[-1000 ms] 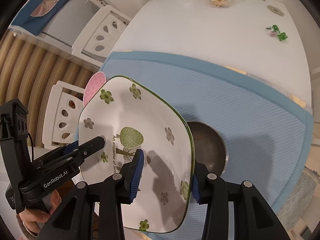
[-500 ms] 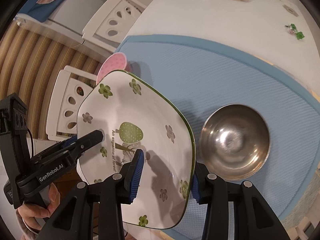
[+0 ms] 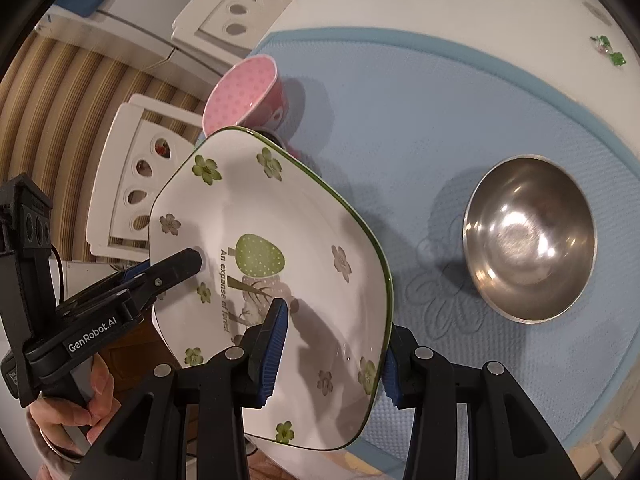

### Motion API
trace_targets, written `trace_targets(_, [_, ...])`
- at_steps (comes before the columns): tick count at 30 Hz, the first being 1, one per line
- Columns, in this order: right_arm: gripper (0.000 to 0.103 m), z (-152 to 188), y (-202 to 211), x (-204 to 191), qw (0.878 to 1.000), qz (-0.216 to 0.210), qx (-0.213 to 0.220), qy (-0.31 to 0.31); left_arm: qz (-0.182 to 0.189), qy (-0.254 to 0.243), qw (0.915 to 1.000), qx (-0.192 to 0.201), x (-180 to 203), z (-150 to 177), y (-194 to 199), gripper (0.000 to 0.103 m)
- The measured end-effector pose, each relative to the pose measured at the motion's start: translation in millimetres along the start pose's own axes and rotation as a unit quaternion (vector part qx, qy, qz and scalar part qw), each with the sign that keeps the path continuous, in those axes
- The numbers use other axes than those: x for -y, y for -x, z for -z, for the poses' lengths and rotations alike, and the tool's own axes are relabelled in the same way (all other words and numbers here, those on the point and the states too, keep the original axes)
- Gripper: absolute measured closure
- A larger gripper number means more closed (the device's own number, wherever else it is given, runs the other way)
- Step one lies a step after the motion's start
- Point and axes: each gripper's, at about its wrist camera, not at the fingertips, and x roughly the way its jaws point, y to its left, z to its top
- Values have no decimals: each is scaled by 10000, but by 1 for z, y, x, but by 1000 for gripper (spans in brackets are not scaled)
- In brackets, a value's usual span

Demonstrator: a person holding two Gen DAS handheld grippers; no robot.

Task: Organize plates and bowls
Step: 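Lower the tree-print plate onto the Sunflower plate stack with both grippers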

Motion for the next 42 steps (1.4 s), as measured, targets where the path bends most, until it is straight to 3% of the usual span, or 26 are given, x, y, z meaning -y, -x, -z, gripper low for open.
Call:
trace_targets(27, [61,57,-64,-14,9974,-23,-675,-237,13,-181,9984,-535,-43,47,-34,66])
trace_targets(42, [61,77,-87,-5,9945,-21,-827,-636,-55,-517,9956,-779,-38,54,-57,66])
